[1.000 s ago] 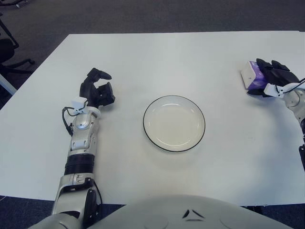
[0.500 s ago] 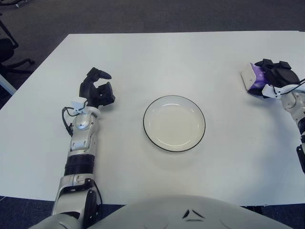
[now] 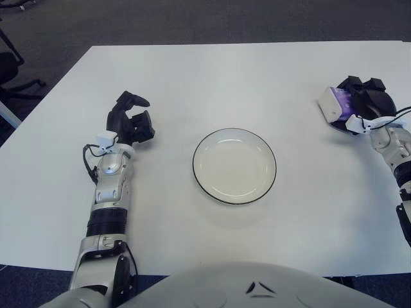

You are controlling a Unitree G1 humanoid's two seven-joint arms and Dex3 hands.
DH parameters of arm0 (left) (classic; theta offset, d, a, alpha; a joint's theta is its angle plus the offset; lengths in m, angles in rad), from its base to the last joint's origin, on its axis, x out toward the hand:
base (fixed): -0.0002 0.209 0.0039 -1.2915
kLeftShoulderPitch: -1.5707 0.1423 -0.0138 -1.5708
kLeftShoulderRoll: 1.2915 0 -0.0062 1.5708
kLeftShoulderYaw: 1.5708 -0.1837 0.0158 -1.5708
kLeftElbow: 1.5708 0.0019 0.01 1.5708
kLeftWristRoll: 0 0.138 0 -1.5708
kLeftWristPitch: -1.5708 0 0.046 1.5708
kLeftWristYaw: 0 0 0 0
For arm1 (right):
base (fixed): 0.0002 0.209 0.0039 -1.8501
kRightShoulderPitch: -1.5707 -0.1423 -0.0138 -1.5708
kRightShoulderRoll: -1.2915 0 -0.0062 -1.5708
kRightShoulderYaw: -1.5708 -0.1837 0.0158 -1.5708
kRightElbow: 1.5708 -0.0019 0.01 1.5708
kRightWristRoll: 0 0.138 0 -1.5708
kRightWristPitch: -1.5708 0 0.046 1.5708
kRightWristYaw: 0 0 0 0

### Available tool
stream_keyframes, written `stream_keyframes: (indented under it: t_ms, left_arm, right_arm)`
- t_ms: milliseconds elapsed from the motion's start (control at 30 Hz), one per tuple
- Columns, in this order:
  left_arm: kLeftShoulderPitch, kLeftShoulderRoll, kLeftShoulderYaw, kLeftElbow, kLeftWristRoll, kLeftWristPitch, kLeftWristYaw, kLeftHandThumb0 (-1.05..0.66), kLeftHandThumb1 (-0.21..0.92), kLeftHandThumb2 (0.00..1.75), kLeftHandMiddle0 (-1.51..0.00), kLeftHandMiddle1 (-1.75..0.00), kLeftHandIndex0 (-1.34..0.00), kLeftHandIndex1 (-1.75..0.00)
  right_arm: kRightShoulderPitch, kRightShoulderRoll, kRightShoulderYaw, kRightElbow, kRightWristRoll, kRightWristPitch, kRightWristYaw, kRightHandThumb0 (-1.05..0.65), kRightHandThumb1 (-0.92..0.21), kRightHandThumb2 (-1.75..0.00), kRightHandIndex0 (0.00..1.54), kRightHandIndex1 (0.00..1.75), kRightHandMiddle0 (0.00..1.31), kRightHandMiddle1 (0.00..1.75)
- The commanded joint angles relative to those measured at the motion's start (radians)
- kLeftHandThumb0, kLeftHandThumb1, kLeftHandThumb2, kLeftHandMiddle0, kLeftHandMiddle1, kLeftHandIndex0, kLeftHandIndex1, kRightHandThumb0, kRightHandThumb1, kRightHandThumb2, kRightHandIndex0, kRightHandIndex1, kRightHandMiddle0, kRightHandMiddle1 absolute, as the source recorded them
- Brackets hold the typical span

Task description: Put the tissue paper into the plate.

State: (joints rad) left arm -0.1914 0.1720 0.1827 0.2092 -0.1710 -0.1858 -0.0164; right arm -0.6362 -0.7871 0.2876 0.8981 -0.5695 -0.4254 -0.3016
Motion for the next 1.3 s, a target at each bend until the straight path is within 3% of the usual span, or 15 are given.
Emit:
stream_keyframes:
  t_ms: [0, 467, 700, 900, 1267]
  left_arm:
    - [0.144, -0.106, -0.034, 0.078, 0.011, -0.015, 0.014, -0.47, 0.36, 1.26, -1.29, -1.75, -0.58, -1.75]
    - [0.142, -0.108, -0.04, 0.083, 0.027, -0.018, 0.018, -0.47, 0.36, 1.26, -1.29, -1.75, -0.58, -1.75]
    - [0.141, -0.11, -0.044, 0.082, 0.027, -0.012, 0.02, -0.46, 0.37, 1.26, -1.29, -1.75, -0.58, -1.75]
    - [0.146, -0.118, -0.05, 0.068, 0.026, 0.0, 0.026, -0.46, 0.37, 1.25, -1.29, -1.75, -0.57, -1.75]
    - [0.152, -0.125, -0.062, 0.049, 0.024, 0.01, 0.04, -0.46, 0.37, 1.25, -1.29, -1.75, -0.57, -1.75]
  right_arm:
    - [0.051, 0.015, -0.032, -0.096, 0.047, 0.014, 0.079, 0.0, -0.15, -1.44, 0.82, 1.52, 0.52, 1.75]
    - [0.116, 0.037, -0.127, -0.477, 0.183, 0.095, 0.337, 0.0, -0.16, -1.47, 0.78, 1.64, 0.49, 1.75]
    - [0.149, 0.082, -0.157, -0.716, 0.22, 0.189, 0.433, 0.0, -0.13, -1.51, 0.79, 1.65, 0.52, 1.75]
    - [0.15, 0.137, -0.164, -0.816, 0.225, 0.22, 0.463, 0.0, -0.13, -1.52, 0.78, 1.68, 0.52, 1.75]
    - [0.1, 0.245, -0.134, -0.916, 0.178, 0.179, 0.446, 0.0, -0.13, -1.52, 0.77, 1.69, 0.51, 1.75]
